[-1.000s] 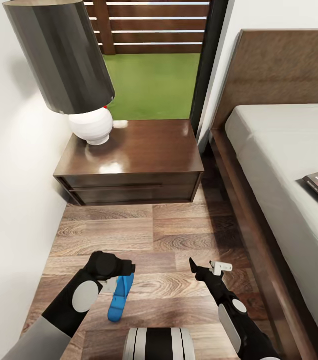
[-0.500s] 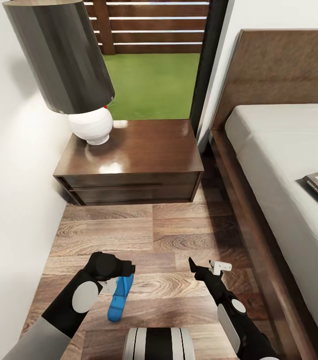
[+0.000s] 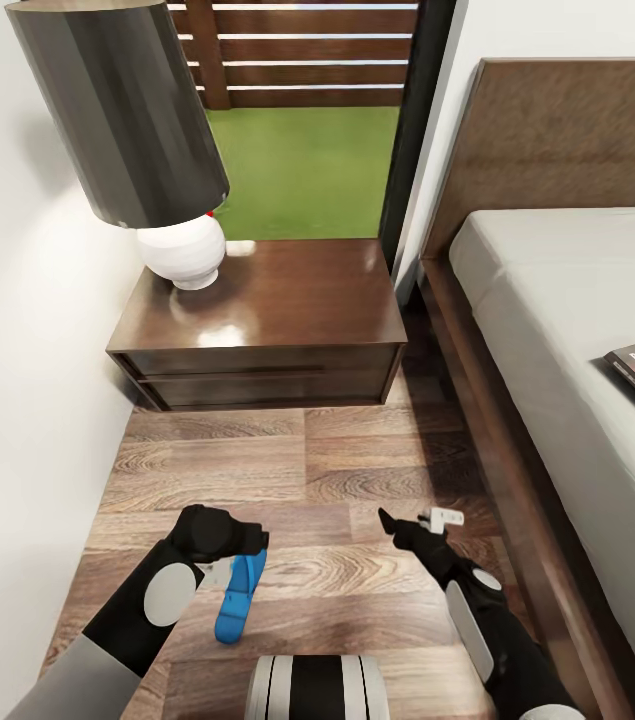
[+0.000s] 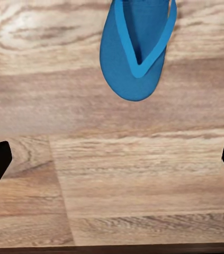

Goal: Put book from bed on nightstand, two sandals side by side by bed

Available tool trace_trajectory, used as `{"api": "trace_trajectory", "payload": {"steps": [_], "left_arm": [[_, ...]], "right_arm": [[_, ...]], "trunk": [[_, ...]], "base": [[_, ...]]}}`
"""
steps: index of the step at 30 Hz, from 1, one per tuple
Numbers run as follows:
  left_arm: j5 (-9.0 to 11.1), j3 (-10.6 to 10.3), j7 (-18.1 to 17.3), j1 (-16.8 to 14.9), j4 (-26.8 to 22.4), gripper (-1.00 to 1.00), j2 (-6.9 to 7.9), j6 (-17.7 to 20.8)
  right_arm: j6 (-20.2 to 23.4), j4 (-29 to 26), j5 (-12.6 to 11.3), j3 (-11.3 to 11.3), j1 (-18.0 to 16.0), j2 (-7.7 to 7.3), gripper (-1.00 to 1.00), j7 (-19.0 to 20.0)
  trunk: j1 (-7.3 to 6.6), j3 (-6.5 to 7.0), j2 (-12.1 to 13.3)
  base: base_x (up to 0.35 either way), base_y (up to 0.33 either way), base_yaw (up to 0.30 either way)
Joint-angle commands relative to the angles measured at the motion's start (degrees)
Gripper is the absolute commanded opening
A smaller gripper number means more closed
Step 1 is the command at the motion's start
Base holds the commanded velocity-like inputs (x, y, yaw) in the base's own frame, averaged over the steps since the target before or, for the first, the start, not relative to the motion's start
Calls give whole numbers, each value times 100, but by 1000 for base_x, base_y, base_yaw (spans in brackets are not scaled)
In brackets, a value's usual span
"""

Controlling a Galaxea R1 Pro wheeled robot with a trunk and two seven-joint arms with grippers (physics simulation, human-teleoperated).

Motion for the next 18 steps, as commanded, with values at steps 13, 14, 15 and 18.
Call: {"api": "trace_trajectory", "payload": {"steps": [13,14,15,18], "left_arm": [[51,-53,-17,-3,614,100,-9,0],[51,-54,-15,-3,650,100,-10,0],[54,-55,-13,-3,728,100,-10,0],[57,-56,-15,0,896,100,-10,0]], "right_arm": [[186,-116,-60,-27,-1,-9,100,31],[186,-117,-59,-27,-1,-9,100,31],[188,-117,-60,-27,-1,-9,100,31],[190,-117,-62,-27,-1,-9,100,31]], "trunk": [[-1,-4,-1],[-1,-4,-1],[-1,-4,-1],[-1,-4,-1]], "base": [[0,0,0],[0,0,0],[0,0,0],[0,0,0]]}}
